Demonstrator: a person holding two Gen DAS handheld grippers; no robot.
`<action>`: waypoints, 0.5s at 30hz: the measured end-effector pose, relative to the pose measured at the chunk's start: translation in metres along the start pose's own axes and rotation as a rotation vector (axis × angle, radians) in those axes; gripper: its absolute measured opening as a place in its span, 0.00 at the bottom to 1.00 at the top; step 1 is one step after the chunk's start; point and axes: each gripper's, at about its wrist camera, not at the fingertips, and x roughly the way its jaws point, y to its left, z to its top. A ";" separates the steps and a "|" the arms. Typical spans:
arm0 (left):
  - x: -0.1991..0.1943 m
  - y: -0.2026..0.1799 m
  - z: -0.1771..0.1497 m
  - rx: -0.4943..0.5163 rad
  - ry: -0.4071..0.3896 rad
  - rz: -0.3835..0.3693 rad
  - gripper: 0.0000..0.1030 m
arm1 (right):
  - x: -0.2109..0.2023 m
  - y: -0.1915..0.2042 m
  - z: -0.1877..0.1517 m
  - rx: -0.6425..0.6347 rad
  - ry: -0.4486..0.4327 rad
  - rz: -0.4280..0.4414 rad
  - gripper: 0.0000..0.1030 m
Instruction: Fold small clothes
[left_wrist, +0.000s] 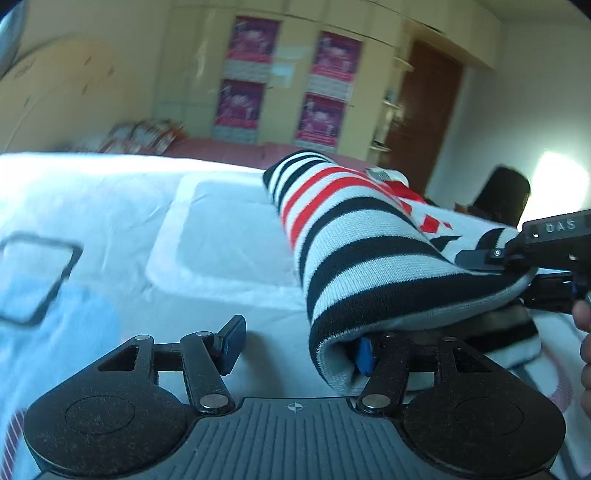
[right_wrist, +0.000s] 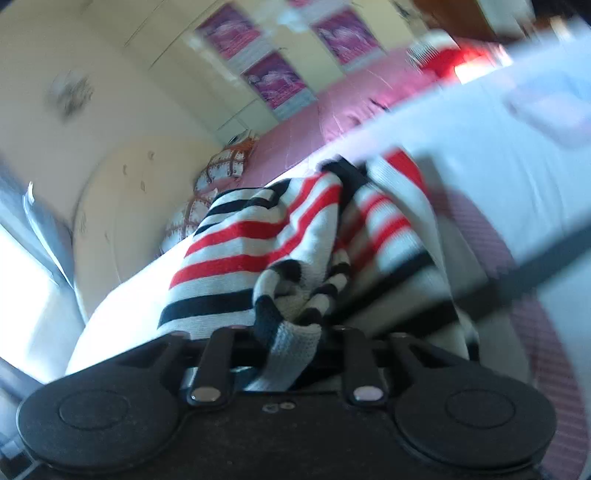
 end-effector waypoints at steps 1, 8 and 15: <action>0.001 0.000 -0.003 0.010 0.000 0.008 0.58 | -0.009 0.011 0.001 -0.053 -0.043 0.007 0.18; 0.005 -0.008 -0.008 0.049 0.003 0.008 0.58 | -0.041 0.002 -0.011 -0.123 -0.156 -0.064 0.17; 0.004 -0.003 -0.005 0.017 0.029 -0.019 0.58 | -0.027 -0.024 -0.020 -0.009 -0.086 -0.079 0.17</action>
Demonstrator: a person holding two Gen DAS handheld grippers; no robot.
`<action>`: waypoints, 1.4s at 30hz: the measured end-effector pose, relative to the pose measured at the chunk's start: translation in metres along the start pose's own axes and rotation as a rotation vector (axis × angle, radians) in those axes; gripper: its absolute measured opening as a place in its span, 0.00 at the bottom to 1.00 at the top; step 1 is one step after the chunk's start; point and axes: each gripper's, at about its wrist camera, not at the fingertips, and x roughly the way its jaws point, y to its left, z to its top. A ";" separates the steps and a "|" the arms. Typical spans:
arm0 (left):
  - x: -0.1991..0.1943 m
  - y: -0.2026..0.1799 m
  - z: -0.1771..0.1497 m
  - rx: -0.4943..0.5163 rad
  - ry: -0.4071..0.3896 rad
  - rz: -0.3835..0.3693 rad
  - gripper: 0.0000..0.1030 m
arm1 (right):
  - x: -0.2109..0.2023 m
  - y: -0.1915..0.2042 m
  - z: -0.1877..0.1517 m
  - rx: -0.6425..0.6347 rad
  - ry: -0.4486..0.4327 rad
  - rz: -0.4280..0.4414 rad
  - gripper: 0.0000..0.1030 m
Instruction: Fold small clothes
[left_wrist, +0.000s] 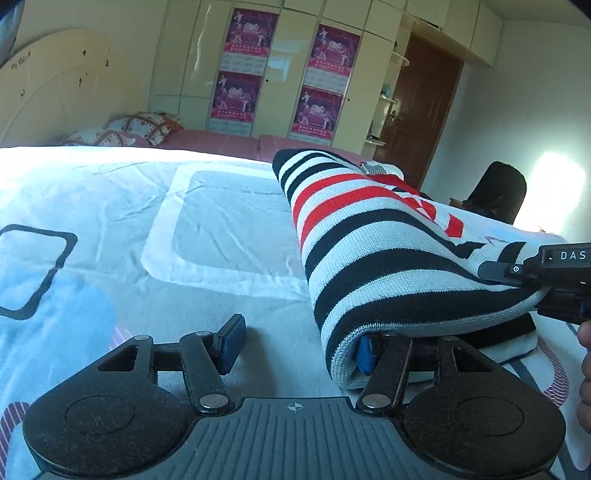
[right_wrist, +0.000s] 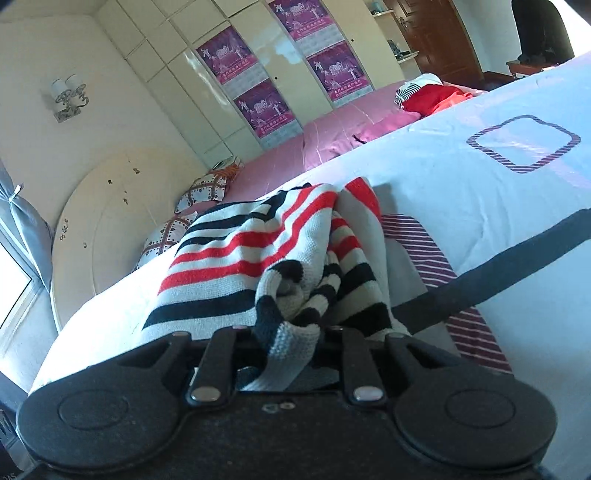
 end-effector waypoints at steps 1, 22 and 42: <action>-0.001 -0.002 0.001 0.010 0.000 0.006 0.58 | -0.003 0.002 0.001 -0.016 -0.007 -0.002 0.17; 0.001 -0.005 -0.004 -0.013 0.016 -0.015 0.60 | 0.007 -0.042 -0.011 0.085 -0.051 -0.003 0.16; -0.003 -0.046 0.049 0.108 -0.037 -0.316 0.60 | -0.026 0.020 0.015 -0.445 -0.073 -0.074 0.10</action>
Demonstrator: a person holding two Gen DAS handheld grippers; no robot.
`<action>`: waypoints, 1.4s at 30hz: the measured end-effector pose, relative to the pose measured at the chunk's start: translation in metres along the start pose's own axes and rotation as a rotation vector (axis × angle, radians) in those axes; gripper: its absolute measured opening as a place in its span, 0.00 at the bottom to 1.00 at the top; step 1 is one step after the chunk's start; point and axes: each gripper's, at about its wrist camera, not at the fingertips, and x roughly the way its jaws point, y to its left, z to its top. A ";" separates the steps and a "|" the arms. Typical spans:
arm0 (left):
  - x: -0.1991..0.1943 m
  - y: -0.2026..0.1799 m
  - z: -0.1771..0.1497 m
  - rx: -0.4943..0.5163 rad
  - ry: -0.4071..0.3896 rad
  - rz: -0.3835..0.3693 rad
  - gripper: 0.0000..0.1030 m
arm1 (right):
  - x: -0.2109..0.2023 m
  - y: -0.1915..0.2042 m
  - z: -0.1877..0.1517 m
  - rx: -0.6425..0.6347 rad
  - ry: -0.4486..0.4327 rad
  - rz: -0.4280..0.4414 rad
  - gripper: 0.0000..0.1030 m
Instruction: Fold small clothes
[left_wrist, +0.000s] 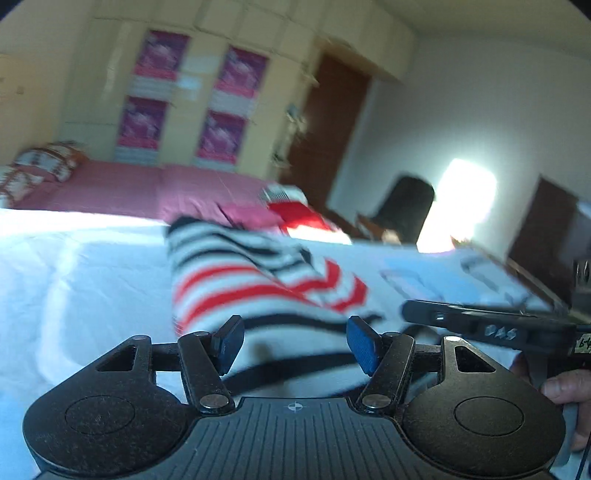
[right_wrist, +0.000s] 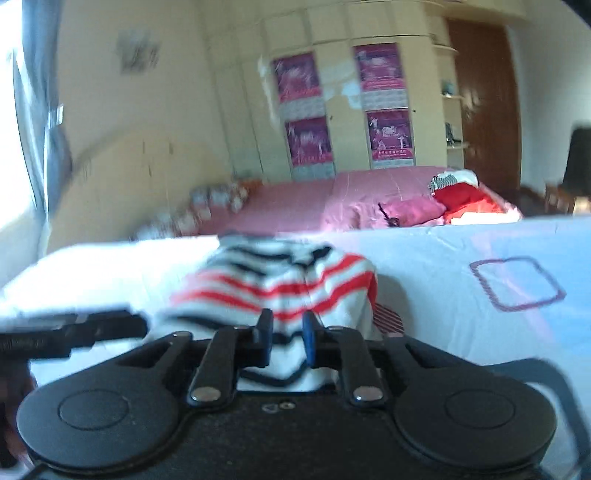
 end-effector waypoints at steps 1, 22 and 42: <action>0.007 -0.003 -0.004 0.021 0.028 0.027 0.60 | 0.008 0.003 -0.006 -0.050 0.051 -0.029 0.06; 0.086 0.031 0.040 0.132 0.167 0.206 0.63 | 0.090 -0.018 0.010 -0.201 0.145 0.000 0.09; 0.149 0.068 0.075 0.161 0.188 0.247 0.69 | 0.169 -0.044 0.056 -0.232 0.195 0.017 0.13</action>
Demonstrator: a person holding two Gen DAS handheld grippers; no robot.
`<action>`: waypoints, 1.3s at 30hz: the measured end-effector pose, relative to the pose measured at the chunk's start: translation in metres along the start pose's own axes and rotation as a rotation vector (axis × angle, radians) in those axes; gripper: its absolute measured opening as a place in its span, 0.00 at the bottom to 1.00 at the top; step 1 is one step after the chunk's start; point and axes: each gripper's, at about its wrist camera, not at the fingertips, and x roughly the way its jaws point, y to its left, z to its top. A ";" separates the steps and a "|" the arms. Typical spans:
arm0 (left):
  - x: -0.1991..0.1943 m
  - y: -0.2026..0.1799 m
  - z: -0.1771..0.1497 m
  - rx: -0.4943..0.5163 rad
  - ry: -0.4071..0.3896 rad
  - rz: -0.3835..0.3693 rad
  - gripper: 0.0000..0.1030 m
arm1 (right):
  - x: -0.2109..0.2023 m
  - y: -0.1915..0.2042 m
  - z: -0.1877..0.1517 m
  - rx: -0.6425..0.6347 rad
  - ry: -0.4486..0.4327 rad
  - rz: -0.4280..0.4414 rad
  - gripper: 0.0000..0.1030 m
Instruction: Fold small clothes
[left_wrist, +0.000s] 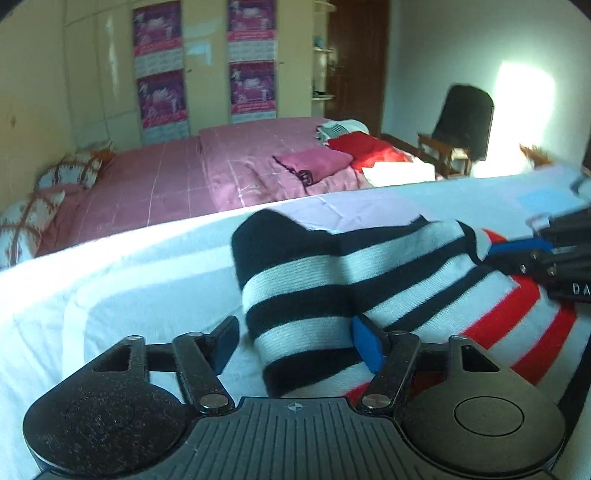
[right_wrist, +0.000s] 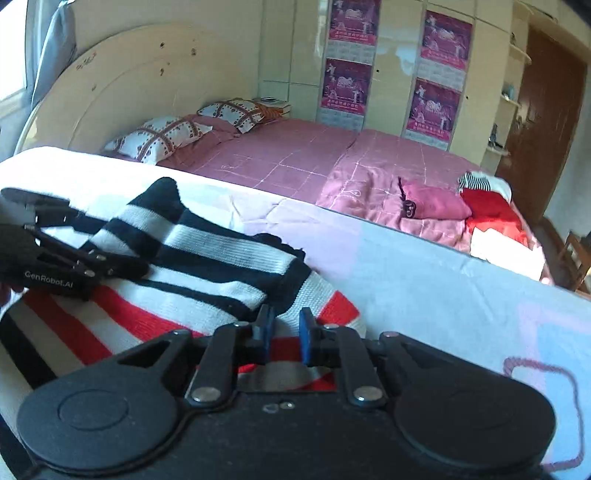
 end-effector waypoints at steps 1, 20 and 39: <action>0.002 0.001 -0.001 -0.002 -0.001 0.004 0.74 | 0.000 0.000 -0.001 0.003 -0.003 -0.006 0.13; -0.044 0.074 -0.073 -0.424 0.103 -0.477 0.71 | -0.054 -0.074 -0.063 0.622 0.101 0.336 0.59; -0.030 0.062 -0.084 -0.545 0.105 -0.646 0.70 | -0.052 -0.085 -0.088 0.715 0.109 0.519 0.53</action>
